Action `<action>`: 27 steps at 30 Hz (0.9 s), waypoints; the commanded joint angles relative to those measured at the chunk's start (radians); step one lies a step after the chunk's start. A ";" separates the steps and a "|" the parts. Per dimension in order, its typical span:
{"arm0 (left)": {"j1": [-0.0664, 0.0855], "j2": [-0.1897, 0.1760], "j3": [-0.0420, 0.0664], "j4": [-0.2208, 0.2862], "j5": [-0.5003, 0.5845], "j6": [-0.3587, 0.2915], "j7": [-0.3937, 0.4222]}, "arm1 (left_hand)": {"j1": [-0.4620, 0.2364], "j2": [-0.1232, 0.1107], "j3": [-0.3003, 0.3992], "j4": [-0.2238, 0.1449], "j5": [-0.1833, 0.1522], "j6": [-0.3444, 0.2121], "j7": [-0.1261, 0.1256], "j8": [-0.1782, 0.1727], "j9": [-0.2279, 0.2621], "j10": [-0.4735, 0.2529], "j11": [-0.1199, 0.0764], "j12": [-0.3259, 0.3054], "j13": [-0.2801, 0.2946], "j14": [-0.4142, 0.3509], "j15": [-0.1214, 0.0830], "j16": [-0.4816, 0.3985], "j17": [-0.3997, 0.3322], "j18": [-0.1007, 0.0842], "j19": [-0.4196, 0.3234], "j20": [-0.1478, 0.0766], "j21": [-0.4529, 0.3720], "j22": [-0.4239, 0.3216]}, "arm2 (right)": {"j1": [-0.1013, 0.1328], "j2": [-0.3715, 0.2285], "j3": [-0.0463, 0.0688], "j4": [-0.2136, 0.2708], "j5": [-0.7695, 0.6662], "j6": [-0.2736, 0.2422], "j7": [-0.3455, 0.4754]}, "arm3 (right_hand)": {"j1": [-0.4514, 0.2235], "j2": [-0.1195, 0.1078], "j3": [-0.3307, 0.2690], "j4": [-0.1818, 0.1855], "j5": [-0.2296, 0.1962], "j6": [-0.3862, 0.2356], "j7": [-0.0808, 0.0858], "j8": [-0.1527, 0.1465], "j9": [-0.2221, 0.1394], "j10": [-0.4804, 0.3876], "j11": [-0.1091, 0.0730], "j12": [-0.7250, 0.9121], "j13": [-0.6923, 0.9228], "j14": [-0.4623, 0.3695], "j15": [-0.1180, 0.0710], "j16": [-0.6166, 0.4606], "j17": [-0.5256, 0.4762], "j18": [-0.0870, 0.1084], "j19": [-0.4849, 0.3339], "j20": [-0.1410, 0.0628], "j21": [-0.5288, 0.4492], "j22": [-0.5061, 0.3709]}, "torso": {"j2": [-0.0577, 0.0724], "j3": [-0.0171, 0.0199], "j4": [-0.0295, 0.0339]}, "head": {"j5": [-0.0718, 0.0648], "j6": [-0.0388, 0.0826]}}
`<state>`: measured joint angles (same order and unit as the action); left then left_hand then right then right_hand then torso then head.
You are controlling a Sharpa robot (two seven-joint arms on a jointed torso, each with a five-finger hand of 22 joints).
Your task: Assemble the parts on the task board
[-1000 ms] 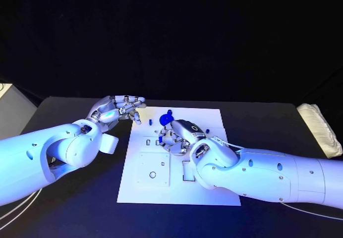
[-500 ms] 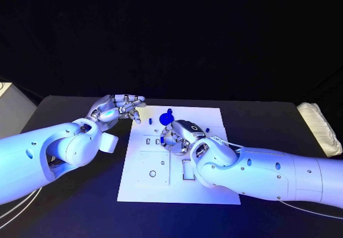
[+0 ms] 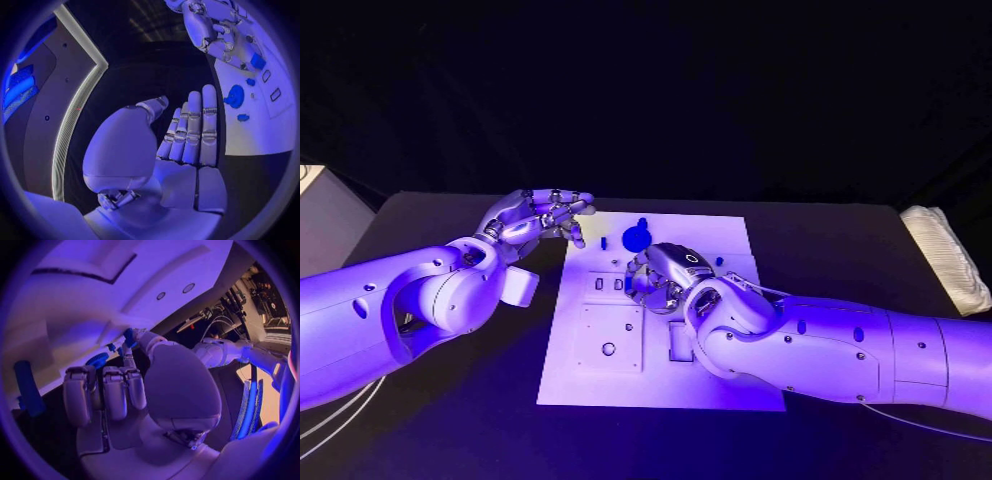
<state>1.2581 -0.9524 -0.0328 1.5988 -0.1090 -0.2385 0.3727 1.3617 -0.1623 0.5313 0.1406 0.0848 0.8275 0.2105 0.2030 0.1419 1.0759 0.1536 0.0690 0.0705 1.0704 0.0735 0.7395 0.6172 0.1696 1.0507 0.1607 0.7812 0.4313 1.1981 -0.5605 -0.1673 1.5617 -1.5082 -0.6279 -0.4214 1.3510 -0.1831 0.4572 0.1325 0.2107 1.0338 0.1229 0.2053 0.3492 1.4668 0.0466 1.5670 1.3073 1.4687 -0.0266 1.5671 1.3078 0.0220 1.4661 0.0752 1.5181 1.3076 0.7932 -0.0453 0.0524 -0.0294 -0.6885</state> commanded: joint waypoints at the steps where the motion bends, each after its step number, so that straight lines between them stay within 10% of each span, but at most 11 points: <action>1: 0.000 0.000 0.000 0.003 -0.005 0.015 0.004 | -0.007 0.004 0.003 0.002 0.001 -0.004 0.016 0.002 0.001 -0.003 0.001 0.000 0.000 -0.008 0.000 0.003 0.000 0.014 -0.006 0.000 0.003 0.001 | -0.002 0.001 -0.001 -0.002 -0.015 0.018 -0.008 | -0.010 -0.003 0.006 0.001 -0.005 0.001 -0.002 0.003 0.001 0.104 -0.007 0.004 0.263 0.102 -0.006 0.003 0.261 -0.004 0.077 -0.005 -0.005 0.206 | 0.001 -0.0001 -0.0002 | -0.003 -0.002; 27: 0.000 0.000 0.000 0.001 -0.005 0.019 0.000 | -0.011 0.003 0.005 0.002 0.001 -0.004 0.017 0.002 0.001 -0.003 0.001 0.000 0.001 -0.008 0.000 0.005 -0.001 0.014 -0.010 0.000 0.009 0.004 | -0.002 -0.001 -0.002 -0.003 -0.012 0.009 0.007 | -0.072 -0.042 -0.028 0.020 -0.039 -0.048 0.014 -0.011 -0.008 0.092 0.008 -0.010 0.252 0.101 0.007 0.001 0.258 -0.004 0.076 0.005 -0.009 0.202 | 0.000 -0.0001 -0.0003 | -0.003 -0.004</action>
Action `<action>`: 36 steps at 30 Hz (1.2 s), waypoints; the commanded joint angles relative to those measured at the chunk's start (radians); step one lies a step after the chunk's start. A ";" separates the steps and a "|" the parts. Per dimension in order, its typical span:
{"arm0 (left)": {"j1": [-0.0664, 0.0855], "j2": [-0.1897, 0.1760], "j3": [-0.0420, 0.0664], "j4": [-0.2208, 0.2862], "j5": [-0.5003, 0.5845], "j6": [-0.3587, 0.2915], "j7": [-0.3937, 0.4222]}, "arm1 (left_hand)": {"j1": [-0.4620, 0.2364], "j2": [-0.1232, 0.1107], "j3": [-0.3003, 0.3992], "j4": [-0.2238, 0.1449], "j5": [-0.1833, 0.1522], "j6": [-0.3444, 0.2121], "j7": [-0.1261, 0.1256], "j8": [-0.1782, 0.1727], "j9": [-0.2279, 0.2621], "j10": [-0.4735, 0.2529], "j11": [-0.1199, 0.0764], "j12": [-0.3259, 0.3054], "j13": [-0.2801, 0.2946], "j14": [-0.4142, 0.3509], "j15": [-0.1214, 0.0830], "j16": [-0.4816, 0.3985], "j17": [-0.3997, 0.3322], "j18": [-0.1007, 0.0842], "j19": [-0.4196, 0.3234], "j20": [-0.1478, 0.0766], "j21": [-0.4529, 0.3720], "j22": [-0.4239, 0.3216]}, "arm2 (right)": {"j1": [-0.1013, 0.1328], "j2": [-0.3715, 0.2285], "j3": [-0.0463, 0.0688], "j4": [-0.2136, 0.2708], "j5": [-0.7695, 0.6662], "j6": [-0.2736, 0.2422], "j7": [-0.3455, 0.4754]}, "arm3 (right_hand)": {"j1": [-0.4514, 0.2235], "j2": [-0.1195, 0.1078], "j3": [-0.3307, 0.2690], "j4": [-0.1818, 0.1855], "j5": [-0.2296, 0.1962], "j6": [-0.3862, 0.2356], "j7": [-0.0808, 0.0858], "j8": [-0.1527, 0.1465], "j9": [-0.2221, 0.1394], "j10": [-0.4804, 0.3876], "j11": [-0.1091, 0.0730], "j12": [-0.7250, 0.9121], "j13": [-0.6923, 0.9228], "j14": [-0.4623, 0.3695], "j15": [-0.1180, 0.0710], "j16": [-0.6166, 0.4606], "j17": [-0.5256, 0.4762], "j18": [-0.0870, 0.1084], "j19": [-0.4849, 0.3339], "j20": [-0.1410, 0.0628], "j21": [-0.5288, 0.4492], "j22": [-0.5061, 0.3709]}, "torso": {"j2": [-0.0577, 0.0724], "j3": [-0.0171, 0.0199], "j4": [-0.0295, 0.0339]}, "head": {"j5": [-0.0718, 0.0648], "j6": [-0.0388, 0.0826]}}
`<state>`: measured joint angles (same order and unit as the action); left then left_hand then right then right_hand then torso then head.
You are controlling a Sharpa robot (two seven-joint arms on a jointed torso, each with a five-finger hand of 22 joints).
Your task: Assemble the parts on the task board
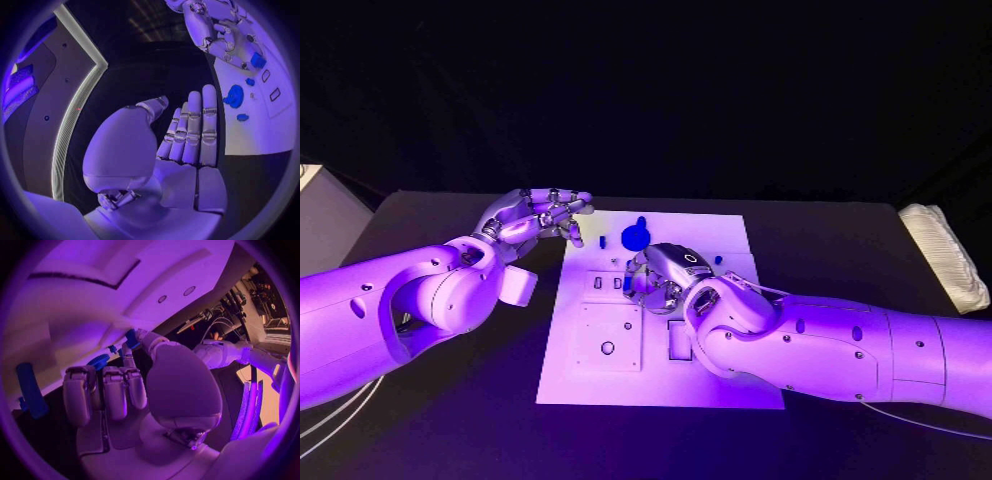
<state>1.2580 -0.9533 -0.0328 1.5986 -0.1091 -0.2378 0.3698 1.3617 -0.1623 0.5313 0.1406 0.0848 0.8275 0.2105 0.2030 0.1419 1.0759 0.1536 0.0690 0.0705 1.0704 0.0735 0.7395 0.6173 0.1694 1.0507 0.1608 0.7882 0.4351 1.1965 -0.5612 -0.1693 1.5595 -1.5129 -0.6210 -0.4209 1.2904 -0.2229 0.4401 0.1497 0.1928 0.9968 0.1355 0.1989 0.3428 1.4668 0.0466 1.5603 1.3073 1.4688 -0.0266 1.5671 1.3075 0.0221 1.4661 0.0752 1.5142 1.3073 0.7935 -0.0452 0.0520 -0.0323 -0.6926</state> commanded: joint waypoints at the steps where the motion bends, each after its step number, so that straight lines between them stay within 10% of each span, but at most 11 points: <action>1: 0.000 0.001 0.000 0.001 -0.005 0.019 0.003 | -0.011 0.003 0.005 0.002 0.001 -0.004 0.017 0.002 0.001 -0.004 0.001 0.000 0.000 -0.008 0.000 0.005 -0.001 0.014 -0.010 0.000 0.002 0.001 | -0.001 -0.001 0.000 -0.001 -0.007 0.000 0.007 | -0.012 -0.002 -0.014 0.004 -0.029 -0.012 0.002 -0.005 -0.002 0.092 0.008 -0.004 0.251 0.101 0.007 0.002 0.259 -0.004 0.076 0.006 -0.006 0.202 | 0.000 -0.0002 -0.0001 | -0.001 0.001; 13: 0.000 0.002 0.000 0.000 -0.005 0.022 -0.001 | -0.011 0.003 0.006 0.002 0.001 -0.005 0.017 0.002 0.001 -0.004 0.002 0.000 0.000 -0.008 0.000 0.006 -0.001 0.014 -0.011 0.001 0.004 0.002 | -0.001 -0.006 0.000 0.005 -0.007 -0.046 0.026 | 0.003 -0.005 -0.155 0.048 -0.109 -0.068 0.017 -0.028 -0.018 0.062 0.023 -0.040 0.224 0.100 0.021 0.000 0.256 -0.001 0.072 0.020 -0.015 0.196 | 0.000 0.0000 0.0005 | -0.002 0.000; 24: 0.000 0.010 0.000 -0.016 -0.085 0.009 -0.064 | -0.038 -0.010 -0.006 0.010 -0.001 0.016 0.000 0.021 0.009 0.067 -0.019 0.064 0.029 0.029 -0.015 0.062 0.024 0.016 -0.004 -0.009 0.044 0.021 | 0.004 -0.048 0.003 0.057 0.048 -0.147 0.126 | 0.085 0.023 -0.318 0.137 -0.075 -0.082 0.024 -0.038 -0.028 0.059 0.030 -0.042 0.221 0.099 0.027 -0.001 0.253 -0.001 0.072 0.026 -0.018 0.196 | -0.006 0.0018 -0.0024 | -0.001 0.006; 27: 0.000 0.019 0.000 -0.030 -0.138 0.001 -0.118 | -0.045 -0.015 -0.035 0.005 -0.003 0.057 -0.024 0.079 0.040 0.117 -0.047 0.174 0.094 0.080 -0.040 0.162 0.085 0.015 0.026 -0.033 0.109 0.056 | 0.021 -0.068 0.006 0.064 0.160 -0.151 0.248 | 0.108 0.039 -0.315 0.135 -0.048 -0.081 0.025 -0.039 -0.028 0.058 0.030 -0.043 0.220 0.098 0.027 -0.003 0.249 0.001 0.070 0.026 -0.023 0.192 | -0.010 0.0031 -0.0029 | -0.001 0.010; 29: 0.001 0.026 0.000 -0.042 -0.179 0.025 -0.163 | -0.053 -0.008 -0.061 0.005 -0.001 0.081 -0.042 0.147 0.084 0.121 -0.071 0.308 0.186 0.215 -0.058 0.392 0.330 0.011 0.050 -0.049 0.177 0.113 | 0.036 -0.082 0.008 0.062 0.248 -0.137 0.329 | 0.137 0.052 -0.299 0.129 -0.012 -0.081 0.025 -0.038 -0.029 0.053 0.030 -0.048 0.216 0.096 0.027 -0.007 0.241 0.003 0.065 0.026 -0.033 0.183 | -0.016 0.0037 -0.0022 | -0.001 0.008; 36: 0.007 0.057 0.000 -0.090 -0.410 0.167 -0.347 | -0.095 0.002 -0.064 0.058 0.003 0.049 -0.096 0.371 0.295 0.016 -0.119 0.747 0.499 0.374 -0.101 0.659 0.655 -0.032 0.172 -0.085 0.396 0.398 | 0.085 -0.144 0.014 0.058 0.602 -0.070 0.536 | 0.162 0.052 -0.272 0.122 0.060 -0.069 0.024 -0.028 -0.027 0.050 0.028 -0.051 0.214 0.095 0.025 -0.010 0.235 0.007 0.058 0.024 -0.047 0.172 | -0.033 0.0063 -0.0015 | 0.003 0.008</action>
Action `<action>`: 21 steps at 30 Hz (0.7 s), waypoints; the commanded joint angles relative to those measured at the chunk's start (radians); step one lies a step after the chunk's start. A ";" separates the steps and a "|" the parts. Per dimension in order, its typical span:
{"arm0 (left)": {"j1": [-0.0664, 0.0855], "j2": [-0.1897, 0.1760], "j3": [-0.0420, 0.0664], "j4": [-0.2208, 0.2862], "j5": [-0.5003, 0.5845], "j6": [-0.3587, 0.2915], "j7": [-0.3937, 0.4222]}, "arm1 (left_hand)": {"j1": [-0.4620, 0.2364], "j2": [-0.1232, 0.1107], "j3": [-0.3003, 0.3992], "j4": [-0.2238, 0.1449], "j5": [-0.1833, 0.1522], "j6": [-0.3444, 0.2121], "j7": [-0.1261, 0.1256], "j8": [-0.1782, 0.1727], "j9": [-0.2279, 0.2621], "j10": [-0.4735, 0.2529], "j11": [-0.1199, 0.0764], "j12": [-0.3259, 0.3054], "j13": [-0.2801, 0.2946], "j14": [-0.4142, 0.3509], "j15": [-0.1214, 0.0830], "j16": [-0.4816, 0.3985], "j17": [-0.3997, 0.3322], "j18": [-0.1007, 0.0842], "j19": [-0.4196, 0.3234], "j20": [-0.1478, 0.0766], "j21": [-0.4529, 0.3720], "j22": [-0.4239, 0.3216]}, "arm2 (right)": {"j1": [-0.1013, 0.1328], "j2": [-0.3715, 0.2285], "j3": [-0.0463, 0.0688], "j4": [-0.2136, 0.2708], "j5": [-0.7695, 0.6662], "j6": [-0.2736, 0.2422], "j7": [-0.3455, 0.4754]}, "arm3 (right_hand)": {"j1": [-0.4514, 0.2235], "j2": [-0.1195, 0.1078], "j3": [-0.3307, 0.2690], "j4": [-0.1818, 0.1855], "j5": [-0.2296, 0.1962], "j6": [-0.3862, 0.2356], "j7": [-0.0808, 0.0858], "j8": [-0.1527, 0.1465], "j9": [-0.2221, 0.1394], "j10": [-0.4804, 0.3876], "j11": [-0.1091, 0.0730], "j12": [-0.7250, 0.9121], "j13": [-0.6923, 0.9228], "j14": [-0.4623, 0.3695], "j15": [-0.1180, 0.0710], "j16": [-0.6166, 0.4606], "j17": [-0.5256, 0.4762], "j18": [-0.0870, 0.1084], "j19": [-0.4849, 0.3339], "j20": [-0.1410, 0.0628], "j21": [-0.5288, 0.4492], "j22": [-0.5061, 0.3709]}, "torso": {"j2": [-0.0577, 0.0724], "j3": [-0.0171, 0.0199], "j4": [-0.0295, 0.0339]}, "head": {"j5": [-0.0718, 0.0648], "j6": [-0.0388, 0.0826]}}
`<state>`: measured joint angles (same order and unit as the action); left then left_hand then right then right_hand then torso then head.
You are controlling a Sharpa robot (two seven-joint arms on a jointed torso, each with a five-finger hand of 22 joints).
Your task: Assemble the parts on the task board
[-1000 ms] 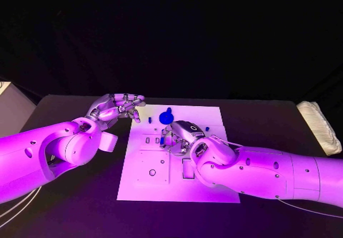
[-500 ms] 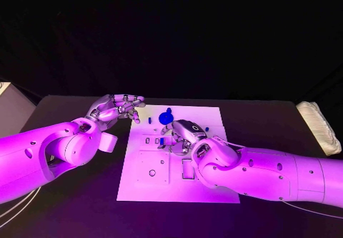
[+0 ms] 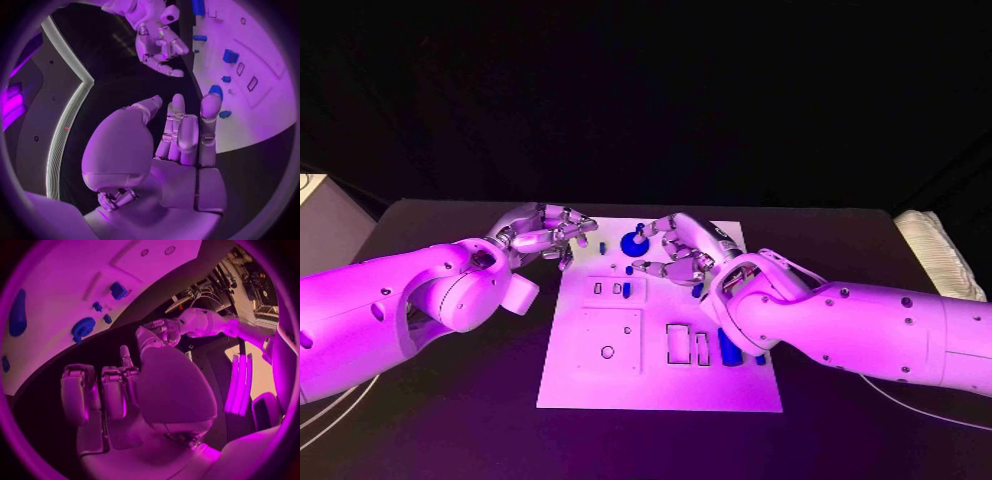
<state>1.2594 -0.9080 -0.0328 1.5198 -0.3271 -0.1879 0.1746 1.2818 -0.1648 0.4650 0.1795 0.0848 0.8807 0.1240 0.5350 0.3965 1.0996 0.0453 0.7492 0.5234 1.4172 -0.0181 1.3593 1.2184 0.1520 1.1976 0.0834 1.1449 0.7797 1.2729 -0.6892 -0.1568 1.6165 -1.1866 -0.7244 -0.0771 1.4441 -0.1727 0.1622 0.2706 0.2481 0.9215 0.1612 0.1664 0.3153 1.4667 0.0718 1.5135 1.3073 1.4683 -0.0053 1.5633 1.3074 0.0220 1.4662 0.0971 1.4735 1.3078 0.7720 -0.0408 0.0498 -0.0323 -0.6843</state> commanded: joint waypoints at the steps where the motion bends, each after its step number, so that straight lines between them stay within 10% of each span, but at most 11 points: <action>1: 0.011 0.018 0.000 -0.017 -0.223 0.132 -0.182 | -0.032 0.003 0.001 0.044 0.002 -0.010 -0.021 0.070 0.078 -0.011 -0.015 0.110 0.076 0.045 -0.014 0.064 0.090 -0.022 0.045 -0.014 0.069 0.097 | 0.015 -0.028 0.003 0.003 0.312 0.042 0.210 | 0.006 0.001 0.008 0.003 0.010 0.009 -0.002 0.006 0.001 0.049 0.003 -0.005 0.213 0.095 0.004 -0.006 0.235 0.007 0.058 0.002 -0.006 0.172 | -0.014 0.0026 0.0011 | 0.004 -0.003; 7: 0.046 0.060 0.000 -0.039 -0.393 0.211 -0.392 | -0.083 -0.002 -0.015 0.109 0.000 -0.031 -0.026 0.119 0.157 0.003 -0.021 0.206 0.167 0.067 -0.020 0.094 0.139 -0.030 0.065 -0.021 0.108 0.151 | 0.053 -0.099 0.008 0.013 0.463 0.070 0.266 | -0.010 0.000 0.010 0.013 0.017 0.012 -0.003 0.010 0.001 0.050 0.002 -0.003 0.214 0.095 0.004 -0.006 0.236 0.007 0.058 0.002 -0.006 0.172 | -0.024 0.0063 0.0041 | 0.008 -0.010; 21: 0.113 0.198 -0.024 -0.112 -0.615 0.399 -0.652 | -0.159 0.019 -0.056 0.111 0.013 -0.060 -0.020 0.126 0.209 -0.055 -0.014 0.185 0.133 0.047 -0.012 0.071 0.108 -0.023 0.036 -0.013 0.090 0.117 | 0.113 -0.165 0.010 -0.052 0.582 0.100 0.259 | -0.022 -0.003 0.010 0.015 0.023 0.008 -0.003 0.010 0.001 0.047 0.002 -0.007 0.211 0.095 0.003 -0.007 0.234 0.008 0.056 0.002 -0.010 0.169 | -0.035 0.0168 0.0053 | 0.020 -0.033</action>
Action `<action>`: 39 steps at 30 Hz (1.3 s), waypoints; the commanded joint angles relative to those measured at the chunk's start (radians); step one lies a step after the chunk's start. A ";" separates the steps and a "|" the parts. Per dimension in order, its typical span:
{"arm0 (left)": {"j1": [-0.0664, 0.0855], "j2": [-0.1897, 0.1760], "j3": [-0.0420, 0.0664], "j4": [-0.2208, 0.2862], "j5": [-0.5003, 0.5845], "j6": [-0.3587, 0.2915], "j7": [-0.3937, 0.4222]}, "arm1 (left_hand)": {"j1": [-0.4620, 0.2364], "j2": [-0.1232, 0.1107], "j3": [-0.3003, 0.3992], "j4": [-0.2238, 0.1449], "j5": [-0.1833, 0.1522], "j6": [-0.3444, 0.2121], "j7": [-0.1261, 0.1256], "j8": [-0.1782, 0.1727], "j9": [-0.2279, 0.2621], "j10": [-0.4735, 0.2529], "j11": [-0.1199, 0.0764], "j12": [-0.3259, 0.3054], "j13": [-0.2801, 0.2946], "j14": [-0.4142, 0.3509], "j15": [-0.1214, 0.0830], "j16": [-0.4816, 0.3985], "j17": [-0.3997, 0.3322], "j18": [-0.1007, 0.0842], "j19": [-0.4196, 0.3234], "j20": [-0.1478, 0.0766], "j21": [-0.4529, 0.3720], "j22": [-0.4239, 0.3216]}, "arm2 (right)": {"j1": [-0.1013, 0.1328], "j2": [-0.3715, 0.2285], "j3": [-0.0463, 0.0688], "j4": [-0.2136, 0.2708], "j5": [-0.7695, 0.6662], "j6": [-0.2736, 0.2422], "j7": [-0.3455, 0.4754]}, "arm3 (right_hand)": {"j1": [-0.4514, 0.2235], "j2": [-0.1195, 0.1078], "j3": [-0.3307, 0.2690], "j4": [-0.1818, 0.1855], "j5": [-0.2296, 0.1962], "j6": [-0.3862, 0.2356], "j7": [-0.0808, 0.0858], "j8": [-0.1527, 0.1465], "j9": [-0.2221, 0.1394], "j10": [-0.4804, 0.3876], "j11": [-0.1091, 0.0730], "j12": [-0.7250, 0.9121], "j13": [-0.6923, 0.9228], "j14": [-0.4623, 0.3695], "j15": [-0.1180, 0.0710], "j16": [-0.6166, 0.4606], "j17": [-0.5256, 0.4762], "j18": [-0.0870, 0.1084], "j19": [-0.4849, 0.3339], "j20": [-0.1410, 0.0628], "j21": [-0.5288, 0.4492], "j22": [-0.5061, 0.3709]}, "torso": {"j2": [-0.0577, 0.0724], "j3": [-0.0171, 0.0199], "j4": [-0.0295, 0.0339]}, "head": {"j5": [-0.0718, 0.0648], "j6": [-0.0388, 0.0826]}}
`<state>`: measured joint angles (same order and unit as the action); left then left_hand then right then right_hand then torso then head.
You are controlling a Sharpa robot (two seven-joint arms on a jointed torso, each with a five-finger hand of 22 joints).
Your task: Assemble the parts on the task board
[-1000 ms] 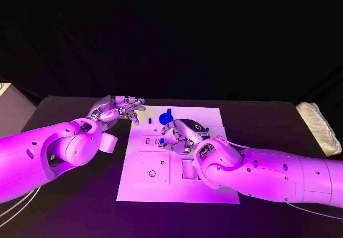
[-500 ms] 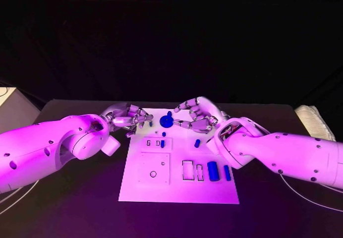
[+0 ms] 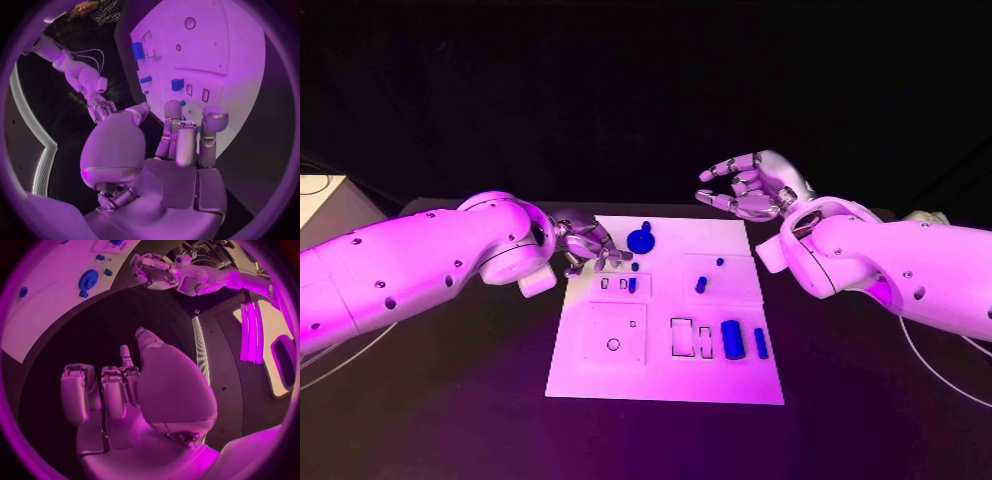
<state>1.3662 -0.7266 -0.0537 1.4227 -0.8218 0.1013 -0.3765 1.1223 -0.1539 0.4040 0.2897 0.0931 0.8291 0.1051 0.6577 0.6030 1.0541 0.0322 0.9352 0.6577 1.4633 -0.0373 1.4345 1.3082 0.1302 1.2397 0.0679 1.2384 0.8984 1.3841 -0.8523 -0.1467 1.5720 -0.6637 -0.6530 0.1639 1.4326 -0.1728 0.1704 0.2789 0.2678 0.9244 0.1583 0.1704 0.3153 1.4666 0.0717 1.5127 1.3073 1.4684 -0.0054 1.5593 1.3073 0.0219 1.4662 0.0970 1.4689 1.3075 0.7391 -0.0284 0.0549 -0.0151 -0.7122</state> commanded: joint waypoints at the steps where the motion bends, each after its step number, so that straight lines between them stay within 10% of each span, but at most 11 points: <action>1: 0.009 0.027 -0.006 -0.024 -0.135 0.121 -0.107 | -0.001 0.009 0.005 0.002 0.004 -0.009 -0.001 0.004 0.003 -0.011 0.000 -0.001 -0.001 0.000 0.007 -0.004 0.019 -0.001 -0.007 0.003 -0.004 -0.002 | 0.003 -0.003 0.000 -0.010 0.060 0.029 0.016 | -0.011 -0.003 0.002 0.007 0.005 0.004 0.000 0.005 0.000 0.046 0.002 -0.008 0.210 0.095 0.003 -0.003 0.233 0.008 0.056 0.002 -0.006 0.168 | -0.003 0.0050 0.0008 | 0.002 -0.007; 17: 0.038 0.151 -0.036 -0.134 -0.199 0.220 -0.147 | -0.045 0.018 0.002 0.004 0.000 -0.023 0.004 0.008 0.028 -0.025 0.005 0.006 0.003 -0.003 0.013 -0.004 0.020 0.000 -0.018 0.008 -0.009 -0.011 | 0.009 -0.005 0.000 -0.035 0.049 0.039 -0.016 | -0.013 -0.004 0.002 0.007 0.007 0.000 0.001 0.003 -0.001 0.044 0.003 -0.009 0.209 0.094 0.004 -0.004 0.233 0.009 0.055 0.002 -0.008 0.167 | 0.002 0.0040 -0.0018 | 0.009 -0.020; 39: 0.038 0.198 -0.043 -0.150 -0.169 0.247 -0.148 | -0.054 0.021 0.002 0.003 0.000 -0.023 0.004 0.009 0.034 -0.026 0.006 0.008 0.004 -0.002 0.013 -0.001 0.025 0.000 -0.018 0.009 -0.009 -0.010 | 0.010 0.004 0.000 -0.052 0.021 0.048 -0.041 | -0.016 -0.002 0.004 0.007 0.008 -0.003 0.002 0.002 -0.001 0.044 0.003 -0.009 0.209 0.095 0.004 -0.004 0.233 0.009 0.055 0.002 -0.009 0.166 | 0.003 0.0032 -0.0018 | 0.003 -0.030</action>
<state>1.4033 -0.5313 -0.0969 1.2741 -1.0005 0.3223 -0.5244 1.0783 -0.1296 0.4070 0.2925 0.0930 0.8133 0.1071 0.6615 0.6356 1.0358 0.0363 0.9392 0.6604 1.4632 -0.0298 1.4347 1.3079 0.1305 1.2274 0.0732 1.2333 0.8893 1.3930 -0.8493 -0.1471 1.5215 -0.6272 -0.6168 0.1290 1.4291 -0.1763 0.1731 0.2817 0.2694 0.9243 0.1582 0.1701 0.3154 1.4665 0.0716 1.5085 1.3073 1.4684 -0.0054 1.5593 1.3078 0.0219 1.4662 0.0970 1.4654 1.3079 0.7421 -0.0253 0.0539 -0.0124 -0.7422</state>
